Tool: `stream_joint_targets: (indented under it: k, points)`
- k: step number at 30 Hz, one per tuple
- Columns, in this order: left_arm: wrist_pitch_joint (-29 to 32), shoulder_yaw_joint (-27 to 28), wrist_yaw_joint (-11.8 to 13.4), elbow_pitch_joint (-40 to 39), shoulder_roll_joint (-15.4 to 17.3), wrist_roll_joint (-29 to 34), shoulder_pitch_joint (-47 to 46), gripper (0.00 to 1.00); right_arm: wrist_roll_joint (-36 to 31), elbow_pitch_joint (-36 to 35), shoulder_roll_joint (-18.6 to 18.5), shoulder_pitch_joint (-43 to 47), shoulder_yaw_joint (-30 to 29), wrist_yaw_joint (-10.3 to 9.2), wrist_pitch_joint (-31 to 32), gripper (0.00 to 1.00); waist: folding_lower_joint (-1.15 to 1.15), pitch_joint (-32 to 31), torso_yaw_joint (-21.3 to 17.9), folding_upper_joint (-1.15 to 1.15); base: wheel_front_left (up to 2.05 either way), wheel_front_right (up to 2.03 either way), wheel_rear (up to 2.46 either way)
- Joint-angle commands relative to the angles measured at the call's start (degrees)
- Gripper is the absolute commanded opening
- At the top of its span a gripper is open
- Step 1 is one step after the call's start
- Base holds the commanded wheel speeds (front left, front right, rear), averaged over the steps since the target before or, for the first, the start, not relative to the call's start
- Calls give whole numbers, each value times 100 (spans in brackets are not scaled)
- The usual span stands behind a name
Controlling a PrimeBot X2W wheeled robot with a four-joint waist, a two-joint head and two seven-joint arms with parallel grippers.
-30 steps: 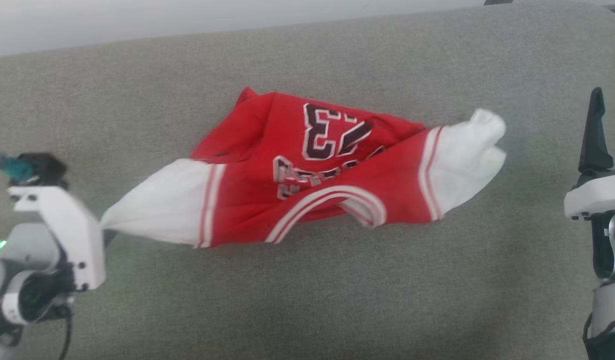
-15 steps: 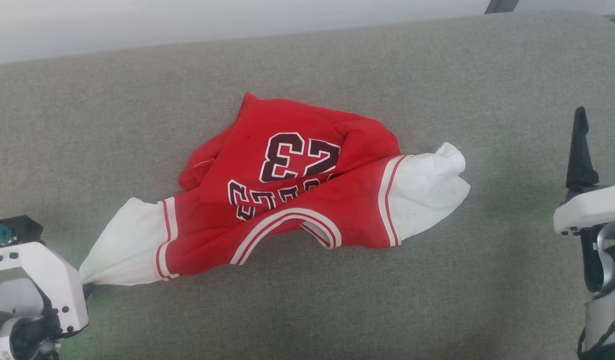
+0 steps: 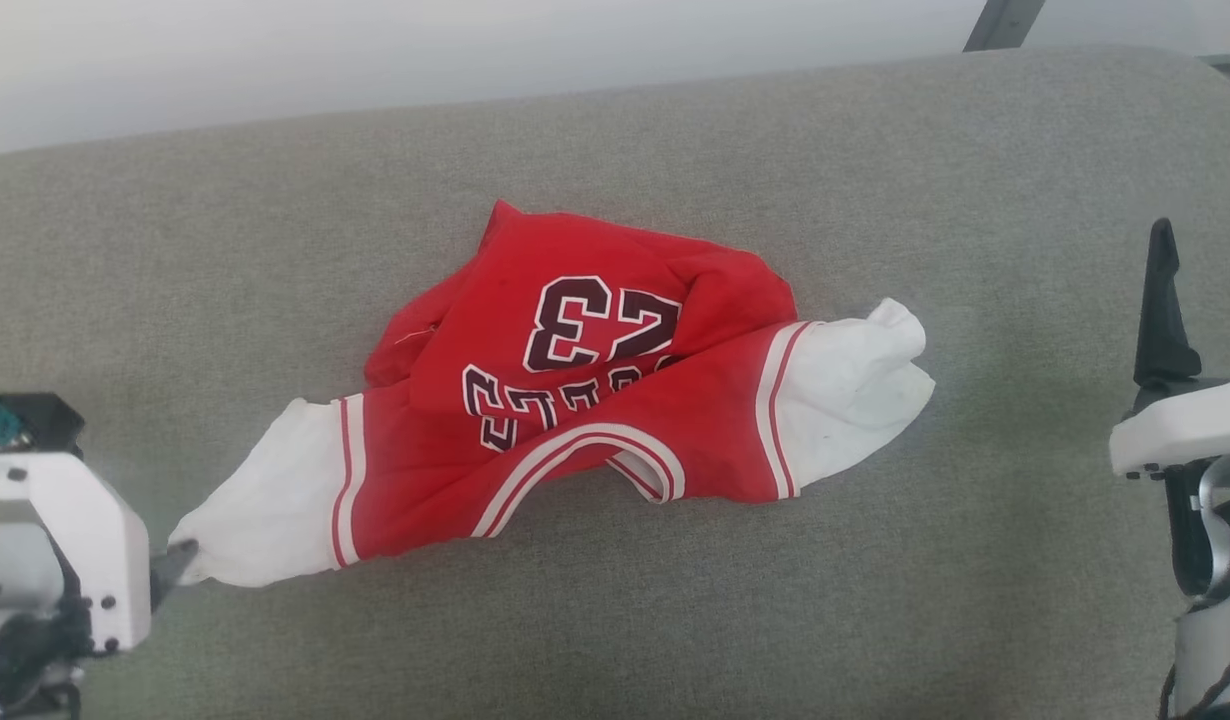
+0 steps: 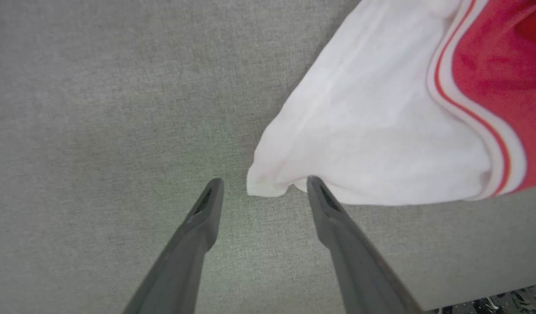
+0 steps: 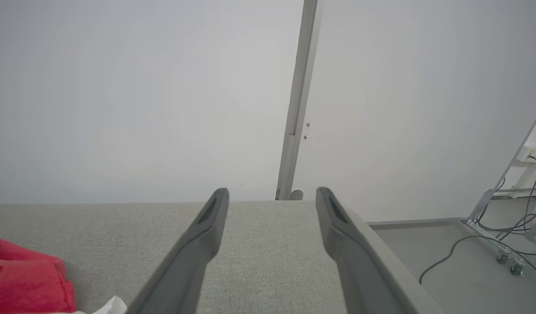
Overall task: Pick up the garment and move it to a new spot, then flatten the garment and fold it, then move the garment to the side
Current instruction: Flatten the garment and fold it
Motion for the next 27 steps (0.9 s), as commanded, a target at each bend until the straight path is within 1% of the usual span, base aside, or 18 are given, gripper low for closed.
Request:
stream_joint_targets:
  k: [1,5,13,16,17,18,19,20,21,22,23,24,25,27]
  points:
    - [105,-18,70,-71,55,86,-155,100,45,-126,4,33,37,-10,-7,100,0,31,-21,0,0,0,0]
    - [240,-124,93,31,53,188,-330,100,80,-247,32,0,62,-10,-49,100,0,98,-65,0,0,0,0]
    - [495,-368,51,767,-208,249,-715,100,187,-459,69,-14,166,-10,-95,100,0,279,-235,0,0,0,0]
    - [549,-408,16,1078,-374,104,-745,100,221,-486,55,52,184,-10,-36,100,0,328,-268,0,0,0,0]
    - [548,-406,-2,1163,-450,53,-742,93,249,-494,45,77,193,-10,-11,100,0,342,-274,0,0,0,0]
    - [553,-419,-16,1232,-514,13,-719,73,259,-505,27,103,219,-10,25,100,0,357,-276,0,0,0,0]
    - [557,-443,-37,1284,-554,-17,-703,64,275,-521,4,129,230,-10,51,100,0,369,-276,0,0,0,0]
    - [569,-440,-42,1334,-612,-86,-694,58,306,-537,-17,154,241,-10,98,100,0,379,-270,0,0,0,0]
    - [584,-426,-39,1373,-680,-155,-678,48,322,-551,-34,175,247,-10,122,100,0,391,-265,0,0,0,0]
    - [616,-422,-19,1413,-745,-218,-660,42,352,-574,-50,184,253,-10,150,100,0,403,-256,0,0,0,0]
    - [666,-461,-25,1438,-768,-237,-633,30,363,-594,-74,197,265,-10,179,100,0,414,-244,0,0,0,0]
    - [697,-499,-46,1451,-782,-243,-608,11,388,-614,-98,214,266,-10,196,100,0,427,-230,0,0,0,0]
    - [704,-476,-23,1478,-837,-309,-595,0,419,-614,-108,230,280,-10,224,100,0,436,-216,0,0,0,0]
    - [718,-512,-71,1468,-865,-295,-579,0,492,-601,-135,277,378,-9,365,100,0,458,-184,0,0,0,0]
